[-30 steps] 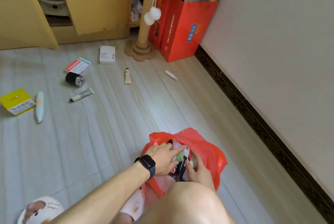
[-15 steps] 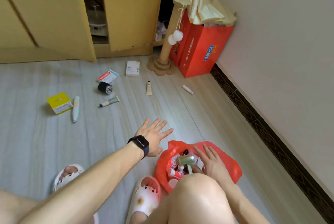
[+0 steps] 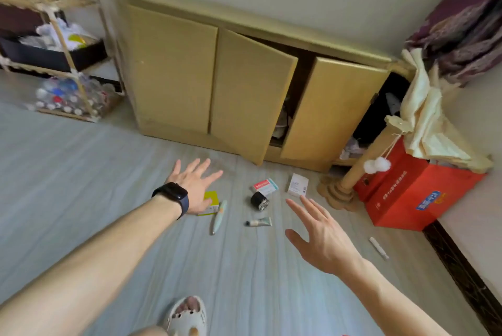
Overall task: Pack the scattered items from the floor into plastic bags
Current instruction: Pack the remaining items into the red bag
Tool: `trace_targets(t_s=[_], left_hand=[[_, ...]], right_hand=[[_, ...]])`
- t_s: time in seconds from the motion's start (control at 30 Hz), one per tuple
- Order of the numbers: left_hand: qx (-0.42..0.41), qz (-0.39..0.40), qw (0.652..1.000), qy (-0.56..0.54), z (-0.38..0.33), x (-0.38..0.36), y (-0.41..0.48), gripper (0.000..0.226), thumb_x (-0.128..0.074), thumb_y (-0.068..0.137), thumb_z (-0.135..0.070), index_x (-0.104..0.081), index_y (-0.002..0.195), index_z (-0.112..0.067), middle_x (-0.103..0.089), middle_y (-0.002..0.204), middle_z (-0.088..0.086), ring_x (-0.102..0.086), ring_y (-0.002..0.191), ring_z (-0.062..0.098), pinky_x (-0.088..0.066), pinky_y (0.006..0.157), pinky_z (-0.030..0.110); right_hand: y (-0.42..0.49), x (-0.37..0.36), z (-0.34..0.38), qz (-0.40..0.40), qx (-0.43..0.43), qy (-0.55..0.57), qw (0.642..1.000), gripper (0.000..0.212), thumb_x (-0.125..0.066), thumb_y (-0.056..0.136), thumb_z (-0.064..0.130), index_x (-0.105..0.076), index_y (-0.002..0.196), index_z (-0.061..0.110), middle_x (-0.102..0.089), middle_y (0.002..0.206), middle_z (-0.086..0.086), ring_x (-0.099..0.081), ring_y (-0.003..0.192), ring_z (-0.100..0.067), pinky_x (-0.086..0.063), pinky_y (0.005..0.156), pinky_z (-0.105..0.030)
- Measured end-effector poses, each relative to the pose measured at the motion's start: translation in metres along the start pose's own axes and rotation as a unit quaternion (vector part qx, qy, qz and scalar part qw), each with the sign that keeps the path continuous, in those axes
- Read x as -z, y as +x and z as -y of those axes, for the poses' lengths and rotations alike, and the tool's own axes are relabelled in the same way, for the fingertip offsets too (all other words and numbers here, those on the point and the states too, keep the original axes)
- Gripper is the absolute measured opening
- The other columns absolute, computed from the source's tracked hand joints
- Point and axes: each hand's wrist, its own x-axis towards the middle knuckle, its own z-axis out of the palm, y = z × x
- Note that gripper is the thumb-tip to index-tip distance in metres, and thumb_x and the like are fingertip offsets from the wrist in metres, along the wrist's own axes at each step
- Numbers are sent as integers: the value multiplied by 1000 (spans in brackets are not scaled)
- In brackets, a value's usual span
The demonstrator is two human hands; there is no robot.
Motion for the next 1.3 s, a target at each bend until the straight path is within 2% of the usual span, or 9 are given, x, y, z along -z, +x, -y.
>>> trace_targets(t_s=[0.23,0.5,0.7,0.83,0.9,0.97,1.07,1.17,1.3], left_hand=[[89,113,988,-65,54,-97,18,80,-46,91,-54,2,154,-40,13,163,3,6,150,25,-1,118,56],[22,237,967,-94,5,-229,91,80,-47,91,-56,1,153,-41,13,163,7,5,150,28,-1,118,54],[12,240,955,-175,-35,-288,168,74,-47,93,-55,-6,153,-43,-18,152,13,-27,138,33,-31,110,41],[46,178,970,-157,-56,-304,206,51,-48,96,-43,-34,143,-29,-34,135,12,-43,121,31,-43,97,43],[58,158,977,-132,-60,-304,207,36,-47,98,-24,-42,134,-22,-38,127,12,-49,110,32,-46,87,42],[50,168,975,-136,-63,-302,200,43,-42,93,-2,-44,132,-19,-36,125,14,-49,104,34,-47,83,42],[6,231,956,-179,-62,-299,181,45,-44,89,3,-51,123,-25,-38,123,11,-48,97,31,-46,80,36],[-6,307,916,-258,-54,-277,169,32,-56,90,-15,-65,107,-40,-53,118,3,-58,88,23,-50,75,27],[-21,358,871,-335,-49,-221,160,35,-63,84,-11,-72,110,-32,-63,108,-3,-66,86,20,-53,69,23]], right_hand=[[90,-67,34,81,46,11,996,69,-35,98,58,0,155,42,-3,166,8,-2,152,-15,-18,121,-33],[155,-226,-6,266,17,-19,964,65,-35,100,51,-4,156,39,-2,166,0,-4,153,-21,-15,123,-41],[225,-299,-55,228,-33,0,973,73,-40,100,40,7,155,37,3,166,-8,-10,151,-30,-21,121,-45],[256,-327,-80,211,-78,-35,974,73,-38,99,27,8,155,37,2,165,-4,-6,151,-30,-20,119,-49],[243,-336,-79,199,-85,-54,975,72,-44,95,18,-7,153,40,-15,159,-3,-17,146,-31,-33,111,-48],[223,-339,-70,179,-76,-57,979,74,-63,81,12,-33,143,40,-44,133,-5,-47,116,-36,-53,77,-45],[195,-339,-56,198,-26,-98,975,89,-86,54,10,-52,134,30,-54,95,-10,-53,67,-30,-44,39,-31],[176,-314,-45,331,-29,-57,941,64,-55,94,20,-25,150,30,-55,107,-9,-61,86,-30,-48,64,-36],[152,-247,-44,490,-33,54,869,37,-38,102,38,-43,138,38,-67,90,3,-65,81,-23,-57,81,-33]])
